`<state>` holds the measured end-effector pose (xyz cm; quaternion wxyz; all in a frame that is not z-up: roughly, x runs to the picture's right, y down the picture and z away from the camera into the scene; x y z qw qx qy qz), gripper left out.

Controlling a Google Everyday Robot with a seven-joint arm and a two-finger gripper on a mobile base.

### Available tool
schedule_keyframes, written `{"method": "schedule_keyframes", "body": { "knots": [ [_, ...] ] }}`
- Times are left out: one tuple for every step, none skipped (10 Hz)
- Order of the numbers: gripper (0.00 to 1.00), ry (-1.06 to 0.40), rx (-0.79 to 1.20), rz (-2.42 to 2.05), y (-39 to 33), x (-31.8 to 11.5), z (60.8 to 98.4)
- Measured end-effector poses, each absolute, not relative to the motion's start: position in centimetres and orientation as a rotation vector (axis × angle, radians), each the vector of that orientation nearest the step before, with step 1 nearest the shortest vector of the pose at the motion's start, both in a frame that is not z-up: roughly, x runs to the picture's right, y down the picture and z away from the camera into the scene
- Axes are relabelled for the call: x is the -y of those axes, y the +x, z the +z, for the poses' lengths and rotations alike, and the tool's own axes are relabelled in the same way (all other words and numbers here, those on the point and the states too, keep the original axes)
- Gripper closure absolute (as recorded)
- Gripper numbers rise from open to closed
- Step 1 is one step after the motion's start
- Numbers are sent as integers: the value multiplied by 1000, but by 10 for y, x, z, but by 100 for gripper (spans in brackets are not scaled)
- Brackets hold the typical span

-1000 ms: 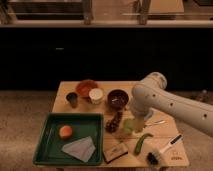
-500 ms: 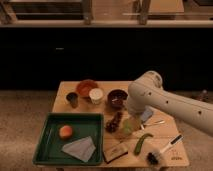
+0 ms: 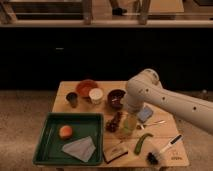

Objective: Place eraser in metal cup

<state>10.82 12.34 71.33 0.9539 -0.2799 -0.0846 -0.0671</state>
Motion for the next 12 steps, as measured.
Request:
{"method": "schedule_keyframes", "body": {
  "knots": [
    [20, -570, 175, -144, 106, -128, 713],
    [20, -571, 174, -156, 105, -140, 715],
    [20, -569, 175, -163, 102, -156, 715],
    [20, -565, 176, -168, 101, -166, 713],
    [20, -558, 178, -171, 101, -181, 711],
    [20, -553, 182, -178, 100, -188, 710],
    [20, -551, 189, -189, 97, -196, 709],
    [20, -559, 199, -202, 93, -207, 708],
    [20, -567, 197, -220, 91, -217, 709],
    [20, -579, 198, -246, 87, -228, 712],
    [20, -591, 196, -273, 84, -241, 716],
    [20, -598, 198, -286, 84, -250, 719]
  ]
}}
